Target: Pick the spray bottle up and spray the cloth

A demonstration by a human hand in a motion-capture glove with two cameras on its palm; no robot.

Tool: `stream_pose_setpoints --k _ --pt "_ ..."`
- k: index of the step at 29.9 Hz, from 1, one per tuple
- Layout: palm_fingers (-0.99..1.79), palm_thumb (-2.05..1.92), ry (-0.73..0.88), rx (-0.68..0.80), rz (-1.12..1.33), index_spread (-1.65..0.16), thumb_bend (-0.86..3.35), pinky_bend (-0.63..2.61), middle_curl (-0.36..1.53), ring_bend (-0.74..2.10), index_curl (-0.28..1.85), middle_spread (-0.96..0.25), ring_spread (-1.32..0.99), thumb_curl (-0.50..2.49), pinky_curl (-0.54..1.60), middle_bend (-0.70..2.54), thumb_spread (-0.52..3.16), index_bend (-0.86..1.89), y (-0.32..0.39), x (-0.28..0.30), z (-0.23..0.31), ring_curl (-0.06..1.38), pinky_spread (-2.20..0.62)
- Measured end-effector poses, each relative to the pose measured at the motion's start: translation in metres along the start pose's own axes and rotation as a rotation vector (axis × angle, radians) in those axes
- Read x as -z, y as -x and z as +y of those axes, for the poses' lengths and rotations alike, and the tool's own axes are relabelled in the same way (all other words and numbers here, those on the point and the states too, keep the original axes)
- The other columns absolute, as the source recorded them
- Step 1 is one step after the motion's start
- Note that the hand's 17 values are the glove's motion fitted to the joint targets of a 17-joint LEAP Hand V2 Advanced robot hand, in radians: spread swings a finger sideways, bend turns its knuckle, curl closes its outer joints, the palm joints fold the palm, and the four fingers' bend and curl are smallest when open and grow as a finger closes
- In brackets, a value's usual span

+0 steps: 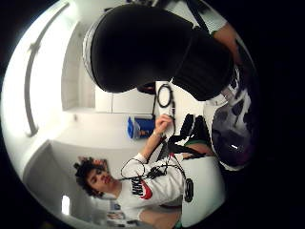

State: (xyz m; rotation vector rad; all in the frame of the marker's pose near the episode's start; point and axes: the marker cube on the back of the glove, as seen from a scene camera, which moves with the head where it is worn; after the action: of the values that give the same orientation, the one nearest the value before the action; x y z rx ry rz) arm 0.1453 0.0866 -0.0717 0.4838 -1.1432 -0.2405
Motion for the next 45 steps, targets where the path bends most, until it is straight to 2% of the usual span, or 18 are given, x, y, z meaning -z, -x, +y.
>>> stream_pose_setpoints --k 5,12,21,45 --pt "1.08 0.96 -0.021 0.177 -0.056 -0.28 -0.03 0.32 0.46 0.56 0.24 -0.05 -0.08 0.66 0.38 0.26 0.62 0.10 0.036 -0.050 0.002 0.43 0.06" --pt "1.07 0.96 -0.034 0.282 -0.110 -0.29 -0.03 0.31 0.46 0.56 0.24 -0.06 -0.09 0.66 0.37 0.27 0.64 0.10 0.041 -0.124 0.006 0.43 0.06" --pt "1.04 0.94 -0.009 0.287 -0.242 -0.30 -0.03 0.26 0.46 0.52 0.25 -0.07 -0.09 0.64 0.36 0.27 0.72 0.11 0.005 -0.172 0.011 0.42 0.05" --pt "0.95 0.90 0.014 0.231 -0.318 -0.32 -0.03 0.19 0.44 0.46 0.26 -0.10 -0.12 0.57 0.35 0.20 0.87 0.12 -0.029 -0.194 0.018 0.40 0.07"
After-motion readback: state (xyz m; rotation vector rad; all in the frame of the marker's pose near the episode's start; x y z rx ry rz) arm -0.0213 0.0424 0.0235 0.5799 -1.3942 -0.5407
